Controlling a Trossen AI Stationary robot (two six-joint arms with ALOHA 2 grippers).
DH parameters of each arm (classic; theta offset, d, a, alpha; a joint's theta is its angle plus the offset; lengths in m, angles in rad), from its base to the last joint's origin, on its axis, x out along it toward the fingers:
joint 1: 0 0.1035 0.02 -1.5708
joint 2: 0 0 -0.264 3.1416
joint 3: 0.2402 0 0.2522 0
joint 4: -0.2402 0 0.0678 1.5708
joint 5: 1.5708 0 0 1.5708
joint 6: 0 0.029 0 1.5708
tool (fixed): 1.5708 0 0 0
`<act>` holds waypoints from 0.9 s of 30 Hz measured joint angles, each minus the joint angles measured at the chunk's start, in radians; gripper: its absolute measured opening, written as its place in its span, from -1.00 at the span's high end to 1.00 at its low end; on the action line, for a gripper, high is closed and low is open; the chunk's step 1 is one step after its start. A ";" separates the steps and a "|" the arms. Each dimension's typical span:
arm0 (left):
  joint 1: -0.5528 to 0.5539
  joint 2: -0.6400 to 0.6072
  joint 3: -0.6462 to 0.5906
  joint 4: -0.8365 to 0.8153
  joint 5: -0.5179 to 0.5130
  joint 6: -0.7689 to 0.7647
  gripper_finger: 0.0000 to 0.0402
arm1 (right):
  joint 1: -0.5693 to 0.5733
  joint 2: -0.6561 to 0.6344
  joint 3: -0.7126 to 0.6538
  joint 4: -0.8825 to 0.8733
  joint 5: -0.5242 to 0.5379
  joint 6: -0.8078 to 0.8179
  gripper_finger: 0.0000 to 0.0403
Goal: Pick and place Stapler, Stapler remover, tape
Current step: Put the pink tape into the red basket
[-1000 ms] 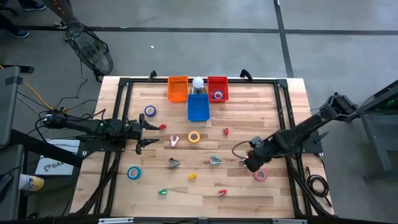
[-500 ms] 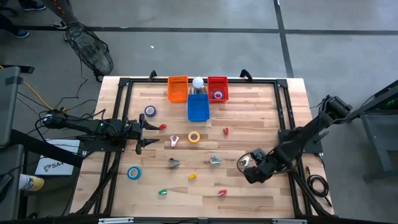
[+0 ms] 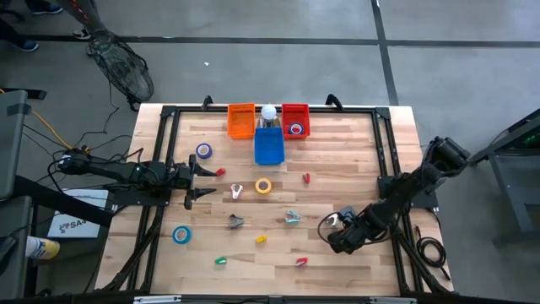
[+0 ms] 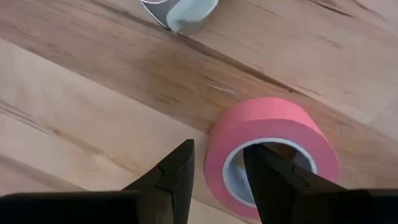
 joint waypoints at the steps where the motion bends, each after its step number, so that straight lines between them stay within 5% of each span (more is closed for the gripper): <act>1: 0.000 0.000 0.000 0.000 0.000 0.000 -0.22 | 0.000 0.003 0.000 0.000 0.000 -0.005 0.35; 6: 0.000 0.000 0.000 0.000 0.000 0.000 -0.22 | -0.001 0.004 0.001 -0.004 0.007 -0.034 0.46; 13: 0.000 0.000 0.000 0.000 0.000 0.000 -0.22 | -0.001 0.004 0.003 -0.006 -0.012 -0.093 0.85; 19: 0.000 0.000 0.000 0.000 0.000 0.000 -0.22 | -0.021 -0.004 0.003 -0.033 -0.050 -0.154 0.85; 27: 0.000 0.000 0.000 0.000 0.000 0.000 -0.22 | -0.197 -0.082 0.123 -0.470 -0.107 -0.476 0.85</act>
